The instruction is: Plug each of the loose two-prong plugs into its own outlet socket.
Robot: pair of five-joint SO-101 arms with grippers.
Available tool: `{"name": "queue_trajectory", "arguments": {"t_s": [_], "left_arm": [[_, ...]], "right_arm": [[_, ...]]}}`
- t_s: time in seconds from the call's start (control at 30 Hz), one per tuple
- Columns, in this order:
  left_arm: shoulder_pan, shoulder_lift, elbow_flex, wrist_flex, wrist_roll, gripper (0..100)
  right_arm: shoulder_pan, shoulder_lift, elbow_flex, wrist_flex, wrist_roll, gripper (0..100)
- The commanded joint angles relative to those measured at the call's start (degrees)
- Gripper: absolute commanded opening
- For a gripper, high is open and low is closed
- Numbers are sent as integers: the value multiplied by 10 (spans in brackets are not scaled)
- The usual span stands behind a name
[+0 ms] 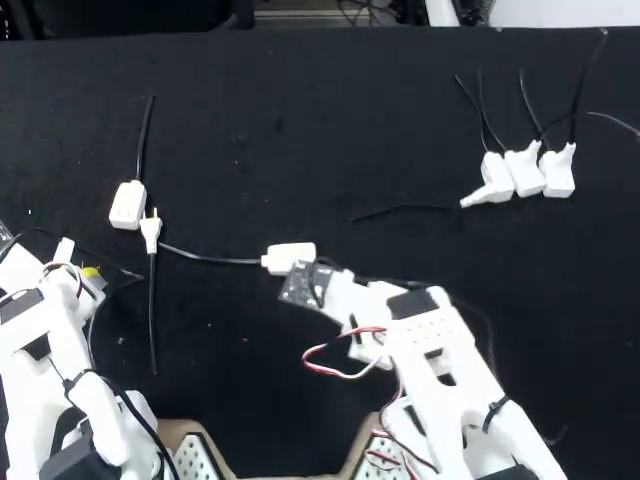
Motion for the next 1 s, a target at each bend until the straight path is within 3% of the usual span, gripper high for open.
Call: {"name": "queue_trajectory", "arguments": {"t_s": [0.0, 0.3, 0.63, 0.97], "left_arm": [[-3, -20, -18, -8, 3, 249], [-4, -20, -18, -7, 3, 249], [-3, -20, -18, -9, 4, 249], [17, -17, -17, -10, 4, 249]], "right_arm": [[-12, 7, -29, -10, -31, 96], [-66, 7, -7, -40, -79, 94], [-63, 3, -97, 117, -167, 94], [-64, 7, -94, 11, -224, 64]]}}
